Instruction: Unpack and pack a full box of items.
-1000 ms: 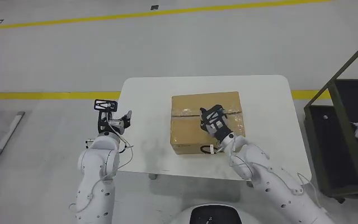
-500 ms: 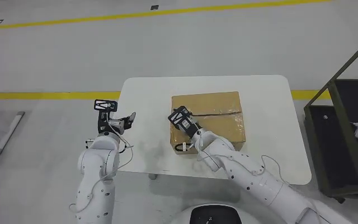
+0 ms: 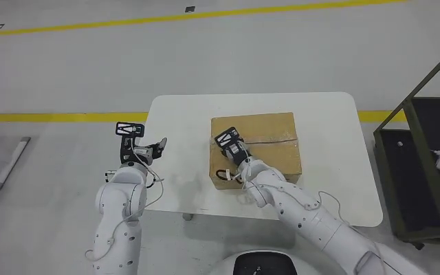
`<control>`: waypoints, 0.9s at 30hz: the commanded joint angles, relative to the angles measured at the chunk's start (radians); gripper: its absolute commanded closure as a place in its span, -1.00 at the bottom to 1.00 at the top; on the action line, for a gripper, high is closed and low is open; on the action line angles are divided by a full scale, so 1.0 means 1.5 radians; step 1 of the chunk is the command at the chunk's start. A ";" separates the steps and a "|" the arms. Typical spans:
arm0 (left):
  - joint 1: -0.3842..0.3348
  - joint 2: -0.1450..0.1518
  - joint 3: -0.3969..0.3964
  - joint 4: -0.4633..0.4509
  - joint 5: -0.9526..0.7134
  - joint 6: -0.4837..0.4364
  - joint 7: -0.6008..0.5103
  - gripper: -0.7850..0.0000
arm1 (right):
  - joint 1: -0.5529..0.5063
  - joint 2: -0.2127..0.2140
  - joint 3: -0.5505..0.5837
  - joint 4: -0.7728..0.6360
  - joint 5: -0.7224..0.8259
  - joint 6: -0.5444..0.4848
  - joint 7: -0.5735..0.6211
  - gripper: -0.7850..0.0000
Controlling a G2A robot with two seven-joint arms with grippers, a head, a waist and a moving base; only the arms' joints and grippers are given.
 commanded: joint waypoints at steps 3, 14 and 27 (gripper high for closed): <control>0.000 0.000 0.000 0.000 0.000 0.000 0.000 -1.00 | -0.025 0.007 0.026 -0.031 -0.013 0.010 0.009 1.00; 0.000 0.000 0.000 0.000 0.000 0.000 0.000 -1.00 | -0.118 0.034 0.132 -0.135 -0.026 0.028 0.045 1.00; 0.000 0.000 0.000 0.000 0.000 0.000 0.000 -1.00 | -0.213 0.058 0.238 -0.238 -0.072 0.044 0.083 1.00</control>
